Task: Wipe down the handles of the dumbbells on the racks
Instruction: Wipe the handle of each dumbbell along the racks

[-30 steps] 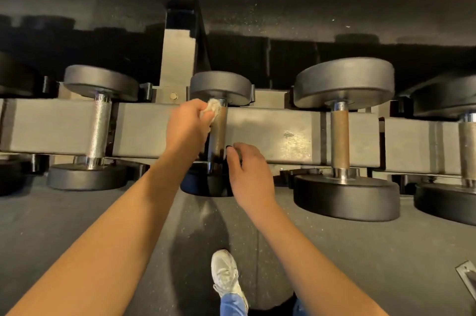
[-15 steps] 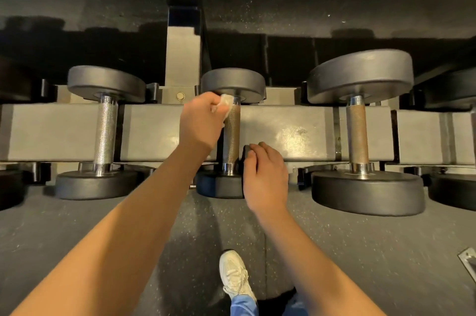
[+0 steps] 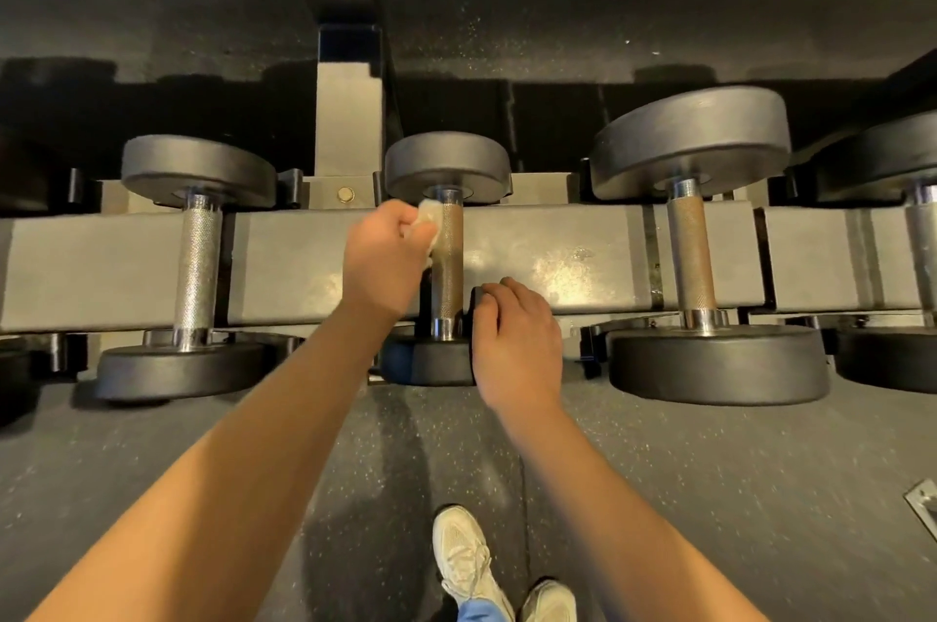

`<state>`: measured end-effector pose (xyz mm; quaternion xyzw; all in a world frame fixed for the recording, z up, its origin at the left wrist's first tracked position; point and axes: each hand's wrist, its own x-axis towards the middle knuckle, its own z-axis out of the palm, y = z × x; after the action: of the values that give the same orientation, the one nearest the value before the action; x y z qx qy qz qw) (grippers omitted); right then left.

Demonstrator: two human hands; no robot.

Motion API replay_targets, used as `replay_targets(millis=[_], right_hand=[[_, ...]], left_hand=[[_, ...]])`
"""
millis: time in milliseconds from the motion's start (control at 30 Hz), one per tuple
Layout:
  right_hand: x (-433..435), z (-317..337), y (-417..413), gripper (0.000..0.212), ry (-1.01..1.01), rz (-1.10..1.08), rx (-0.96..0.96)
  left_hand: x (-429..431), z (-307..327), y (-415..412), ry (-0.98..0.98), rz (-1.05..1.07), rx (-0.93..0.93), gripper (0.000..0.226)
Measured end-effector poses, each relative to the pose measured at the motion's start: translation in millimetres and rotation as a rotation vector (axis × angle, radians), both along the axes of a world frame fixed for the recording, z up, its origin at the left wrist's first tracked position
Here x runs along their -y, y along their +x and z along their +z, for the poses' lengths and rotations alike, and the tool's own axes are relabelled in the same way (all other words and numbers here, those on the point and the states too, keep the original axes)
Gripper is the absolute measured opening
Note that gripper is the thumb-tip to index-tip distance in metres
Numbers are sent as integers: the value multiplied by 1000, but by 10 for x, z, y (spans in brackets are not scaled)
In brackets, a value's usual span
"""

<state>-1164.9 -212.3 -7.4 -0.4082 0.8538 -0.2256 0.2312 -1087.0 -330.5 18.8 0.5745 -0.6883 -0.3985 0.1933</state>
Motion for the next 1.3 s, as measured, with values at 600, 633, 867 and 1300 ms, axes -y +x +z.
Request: replay_targets(millis=[600,633,867,1300], right_hand=[[-23,79,-21,40,-5,-14,31],[-21,65,-22,40,-8,-15,31],[-33,127,-10,41,-11,-48,73],[-11,224,-17,34,-144,54,-56]], left_hand=[[-167,-36,47,59,80,-62,19],[-171,-36,36,57,80,-58,19],[-466,-20,253,221,28,-19,33],[-274,194,281,280,8,-142,21]])
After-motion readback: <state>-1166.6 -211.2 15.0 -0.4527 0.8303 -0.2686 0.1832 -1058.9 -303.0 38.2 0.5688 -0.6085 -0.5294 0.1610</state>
